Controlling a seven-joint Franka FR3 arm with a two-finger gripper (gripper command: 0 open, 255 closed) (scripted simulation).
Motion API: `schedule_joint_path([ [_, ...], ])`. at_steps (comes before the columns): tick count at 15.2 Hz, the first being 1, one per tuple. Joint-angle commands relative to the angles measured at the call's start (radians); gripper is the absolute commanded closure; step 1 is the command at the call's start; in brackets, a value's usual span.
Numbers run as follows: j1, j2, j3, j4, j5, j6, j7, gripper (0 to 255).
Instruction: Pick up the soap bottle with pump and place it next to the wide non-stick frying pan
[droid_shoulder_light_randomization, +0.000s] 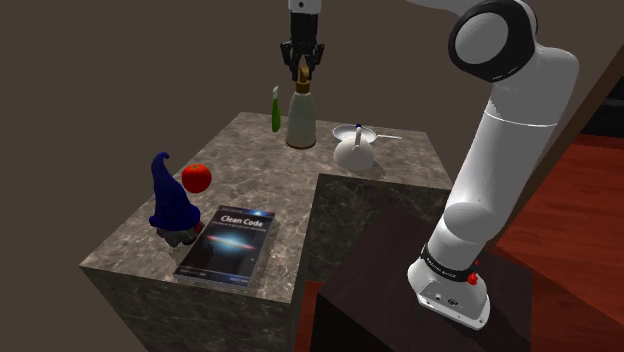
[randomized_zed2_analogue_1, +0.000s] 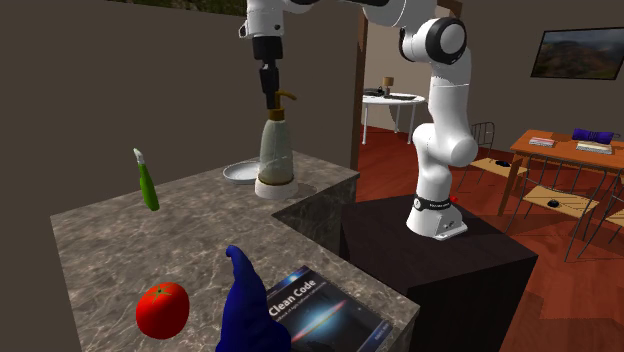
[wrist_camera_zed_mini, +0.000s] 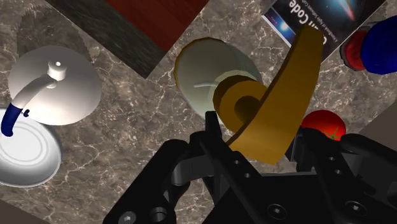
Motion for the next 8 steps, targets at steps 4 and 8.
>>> schedule_joint_path([
  [4,0.0,0.035,0.0,0.12,0.001,-0.084,0.004,255],
  [8,-0.001,0.072,0.0,0.227,0.002,-0.155,0.007,255],
])
